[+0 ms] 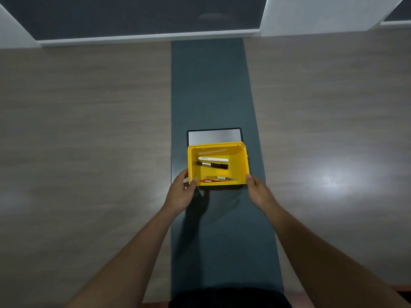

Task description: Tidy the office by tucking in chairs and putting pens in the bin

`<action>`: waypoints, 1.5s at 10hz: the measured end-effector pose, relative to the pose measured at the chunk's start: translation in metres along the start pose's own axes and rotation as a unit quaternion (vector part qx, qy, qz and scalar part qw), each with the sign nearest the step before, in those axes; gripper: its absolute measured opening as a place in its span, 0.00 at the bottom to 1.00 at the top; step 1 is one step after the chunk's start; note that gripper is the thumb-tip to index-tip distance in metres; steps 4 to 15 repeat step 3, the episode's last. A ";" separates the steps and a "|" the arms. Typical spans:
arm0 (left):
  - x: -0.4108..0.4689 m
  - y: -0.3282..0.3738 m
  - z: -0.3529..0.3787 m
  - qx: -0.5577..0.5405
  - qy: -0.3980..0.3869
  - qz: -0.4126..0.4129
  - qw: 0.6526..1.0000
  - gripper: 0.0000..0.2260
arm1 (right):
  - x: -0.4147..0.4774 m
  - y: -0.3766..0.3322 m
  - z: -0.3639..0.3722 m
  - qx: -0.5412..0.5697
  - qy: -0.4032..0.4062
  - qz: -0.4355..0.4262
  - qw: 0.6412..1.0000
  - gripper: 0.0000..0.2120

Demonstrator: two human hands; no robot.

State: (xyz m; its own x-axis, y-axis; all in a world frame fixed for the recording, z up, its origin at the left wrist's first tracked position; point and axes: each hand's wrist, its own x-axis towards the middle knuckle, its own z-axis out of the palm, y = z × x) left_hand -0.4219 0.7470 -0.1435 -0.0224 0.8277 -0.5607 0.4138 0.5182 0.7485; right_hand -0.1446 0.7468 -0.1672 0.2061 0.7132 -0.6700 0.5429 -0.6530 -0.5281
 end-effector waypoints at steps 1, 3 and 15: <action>-0.012 -0.004 -0.002 -0.002 0.011 -0.022 1.000 0.29 | -0.016 0.005 -0.003 0.005 0.018 0.002 1.000 0.30; -0.051 -0.032 -0.004 -0.006 0.034 -0.052 0.998 0.26 | -0.036 0.041 0.001 -0.030 0.042 -0.011 0.999 0.31; -0.051 -0.032 -0.004 -0.006 0.034 -0.052 0.998 0.26 | -0.036 0.041 0.001 -0.030 0.042 -0.011 0.999 0.31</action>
